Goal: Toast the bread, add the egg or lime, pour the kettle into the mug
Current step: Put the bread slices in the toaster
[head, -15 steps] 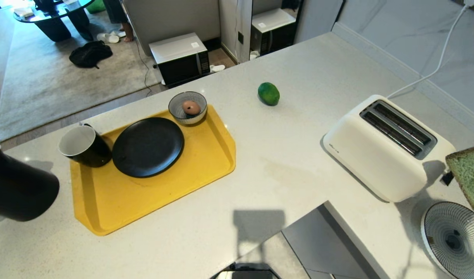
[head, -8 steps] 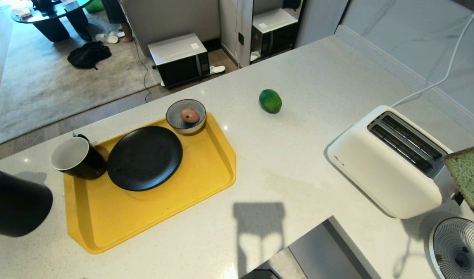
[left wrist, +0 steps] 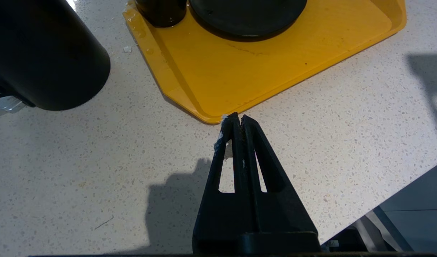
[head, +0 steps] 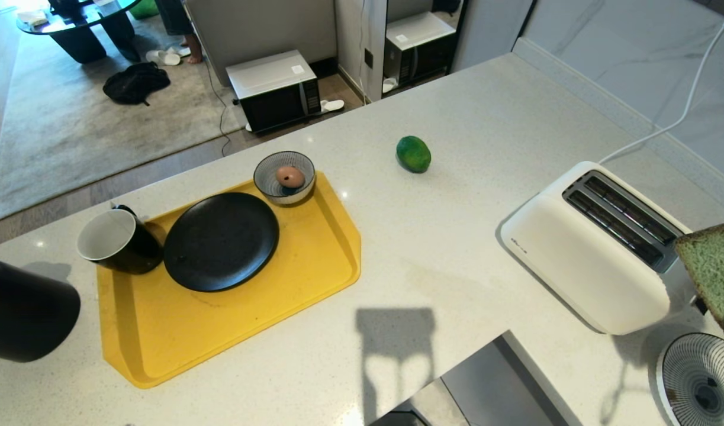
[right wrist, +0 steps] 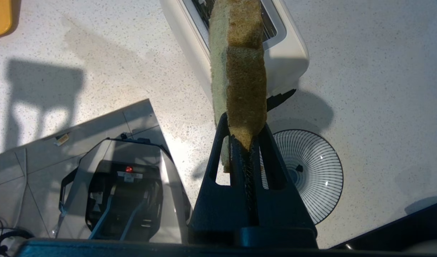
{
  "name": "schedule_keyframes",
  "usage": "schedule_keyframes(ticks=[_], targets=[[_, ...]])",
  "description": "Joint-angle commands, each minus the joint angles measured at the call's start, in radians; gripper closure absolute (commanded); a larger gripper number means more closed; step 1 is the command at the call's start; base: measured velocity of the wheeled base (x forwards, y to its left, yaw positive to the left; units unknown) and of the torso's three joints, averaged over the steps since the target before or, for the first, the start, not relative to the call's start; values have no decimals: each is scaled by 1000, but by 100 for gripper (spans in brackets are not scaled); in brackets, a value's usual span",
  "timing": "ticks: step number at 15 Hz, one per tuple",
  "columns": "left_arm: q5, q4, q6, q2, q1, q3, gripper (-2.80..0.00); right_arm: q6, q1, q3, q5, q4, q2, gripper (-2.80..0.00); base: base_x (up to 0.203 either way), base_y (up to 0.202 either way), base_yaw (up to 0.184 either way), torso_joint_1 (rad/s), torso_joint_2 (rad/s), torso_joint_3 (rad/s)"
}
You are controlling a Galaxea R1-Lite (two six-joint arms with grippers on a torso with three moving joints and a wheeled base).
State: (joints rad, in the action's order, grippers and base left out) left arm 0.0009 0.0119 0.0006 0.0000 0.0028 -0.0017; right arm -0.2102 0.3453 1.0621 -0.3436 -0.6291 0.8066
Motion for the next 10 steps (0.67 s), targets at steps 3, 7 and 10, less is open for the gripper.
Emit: schedule_keyframes(ticks=[3, 7, 10], targets=[[1, 1, 1, 0, 0, 0, 0, 2, 0, 7, -22, 4, 6, 0, 0, 0, 0, 0, 0, 0], [1, 1, 3, 0, 0, 0, 0, 2, 0, 4, -52, 46, 19, 0, 0, 0, 0, 0, 0, 0], [1, 0, 1, 0, 0, 0, 0, 3, 0, 16, -51, 48, 28, 0, 0, 0, 0, 0, 0, 0]])
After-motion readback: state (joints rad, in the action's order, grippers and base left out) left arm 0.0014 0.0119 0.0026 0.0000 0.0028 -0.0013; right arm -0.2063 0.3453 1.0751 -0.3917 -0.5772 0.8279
